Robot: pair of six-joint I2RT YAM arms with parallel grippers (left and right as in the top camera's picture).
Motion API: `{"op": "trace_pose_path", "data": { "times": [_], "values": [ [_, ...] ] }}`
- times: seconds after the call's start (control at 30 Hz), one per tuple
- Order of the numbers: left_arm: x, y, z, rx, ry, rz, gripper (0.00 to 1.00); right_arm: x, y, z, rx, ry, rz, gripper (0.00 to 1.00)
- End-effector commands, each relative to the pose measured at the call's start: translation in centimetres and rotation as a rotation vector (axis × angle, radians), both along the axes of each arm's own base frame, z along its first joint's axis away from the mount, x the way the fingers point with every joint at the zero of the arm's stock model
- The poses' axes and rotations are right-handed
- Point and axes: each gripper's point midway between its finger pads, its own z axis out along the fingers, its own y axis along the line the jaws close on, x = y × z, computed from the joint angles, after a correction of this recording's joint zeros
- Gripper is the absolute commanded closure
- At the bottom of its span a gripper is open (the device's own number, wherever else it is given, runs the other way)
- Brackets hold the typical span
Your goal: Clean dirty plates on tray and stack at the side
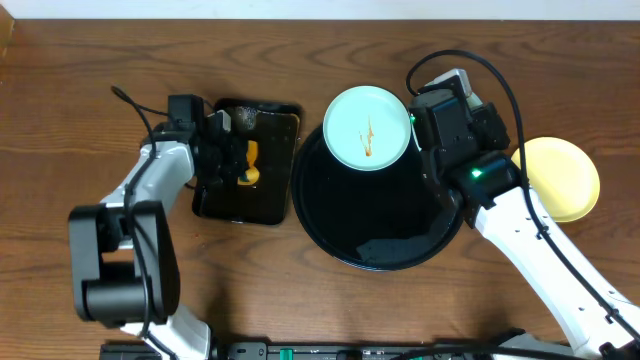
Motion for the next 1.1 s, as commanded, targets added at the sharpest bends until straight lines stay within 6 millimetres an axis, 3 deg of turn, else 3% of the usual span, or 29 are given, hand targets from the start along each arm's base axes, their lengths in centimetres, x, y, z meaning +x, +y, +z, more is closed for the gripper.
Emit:
{"op": "trace_pose_path", "data": {
  "times": [0.0,0.13,0.27,0.4,0.7,0.77,0.83,1.0,1.07],
  "values": [
    [0.3,0.1,1.2,0.026,-0.013,0.015,0.92,-0.2,-0.1,0.8,0.021,-0.047,-0.031,0.99],
    [-0.6,-0.6,-0.3,0.07,0.014,-0.037,0.92,-0.4,-0.3,0.6,0.054,-0.059,-0.058,0.99],
    [-1.4,0.1,-1.8,0.197,0.048,-0.04,0.92,-1.3,-0.7,-0.7,0.155,-0.057,-0.125,0.99],
    [-2.1,0.3,-2.4,0.264,0.065,-0.054,0.85,-2.1,-2.4,-2.5,0.285,-0.037,-0.235,0.99],
    [-2.3,-0.3,-2.4,0.264,0.067,-0.07,0.85,-3.0,-9.9,-5.2,0.556,-0.027,-0.531,0.99],
    [-2.3,-0.4,-2.4,0.26,0.067,-0.072,0.92,-3.3,-11.9,-5.7,0.609,-0.034,-0.6,0.99],
    [-2.3,-0.6,-2.4,0.25,0.064,-0.086,0.93,-3.8,-14.1,-6.0,0.646,-0.043,-0.661,0.99],
    [-2.7,-5.4,-1.0,0.02,-0.03,-0.351,0.93,-5.7,-19.2,-6.8,0.763,-0.071,-0.808,0.99],
    [-2.5,-5.7,-0.8,0.006,-0.045,-0.355,0.92,-6.4,-20.5,-7.3,0.808,-0.069,-0.85,0.99]
  ]
}}
